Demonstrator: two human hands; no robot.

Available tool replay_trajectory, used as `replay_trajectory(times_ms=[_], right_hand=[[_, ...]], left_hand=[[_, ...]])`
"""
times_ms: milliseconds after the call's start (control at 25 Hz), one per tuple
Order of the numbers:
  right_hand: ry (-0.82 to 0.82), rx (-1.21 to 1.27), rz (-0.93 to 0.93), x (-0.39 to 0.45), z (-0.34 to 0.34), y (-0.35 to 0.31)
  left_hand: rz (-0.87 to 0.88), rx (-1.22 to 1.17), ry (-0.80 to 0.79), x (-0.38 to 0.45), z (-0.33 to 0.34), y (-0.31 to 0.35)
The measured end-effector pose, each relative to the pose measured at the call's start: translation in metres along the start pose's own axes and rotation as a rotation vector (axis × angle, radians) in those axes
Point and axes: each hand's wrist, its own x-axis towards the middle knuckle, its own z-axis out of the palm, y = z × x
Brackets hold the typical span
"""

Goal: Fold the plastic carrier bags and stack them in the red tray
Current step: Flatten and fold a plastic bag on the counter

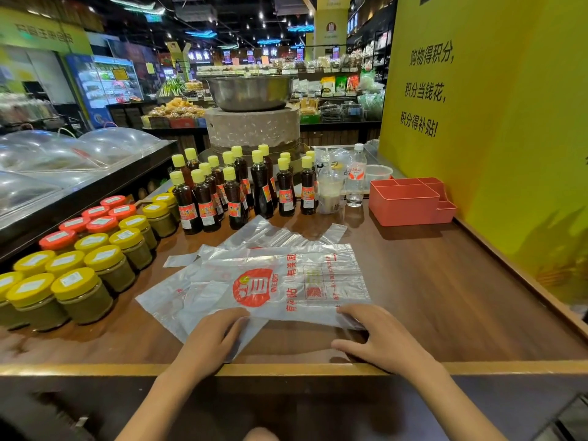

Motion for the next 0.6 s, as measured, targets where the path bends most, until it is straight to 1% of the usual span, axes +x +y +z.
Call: replay_trajectory(times_ms=[80,160,280,360,520,600], right_hand=[[0.019,0.002,-0.005,0.001,0.003,0.004],[0.080,0.058,0.002,0.003,0.005,0.008],[0.139,0.199,0.062,0.002,0.001,0.007],[0.196,0.326,0.114,0.000,-0.004,0.004],[0.362,0.631,0.172,-0.004,-0.014,0.000],[0.432,0.799,0.204,-0.004,-0.017,0.001]], left_hand=[[-0.013,-0.016,-0.027,0.002,-0.002,-0.003],[-0.015,0.012,-0.072,0.004,-0.006,-0.012],[-0.020,0.061,-0.168,0.004,-0.023,-0.019],[-0.016,0.067,-0.203,0.000,-0.035,-0.026],[-0.048,0.037,-0.184,-0.008,-0.059,-0.035],[-0.029,0.030,-0.149,-0.009,-0.069,-0.033]])
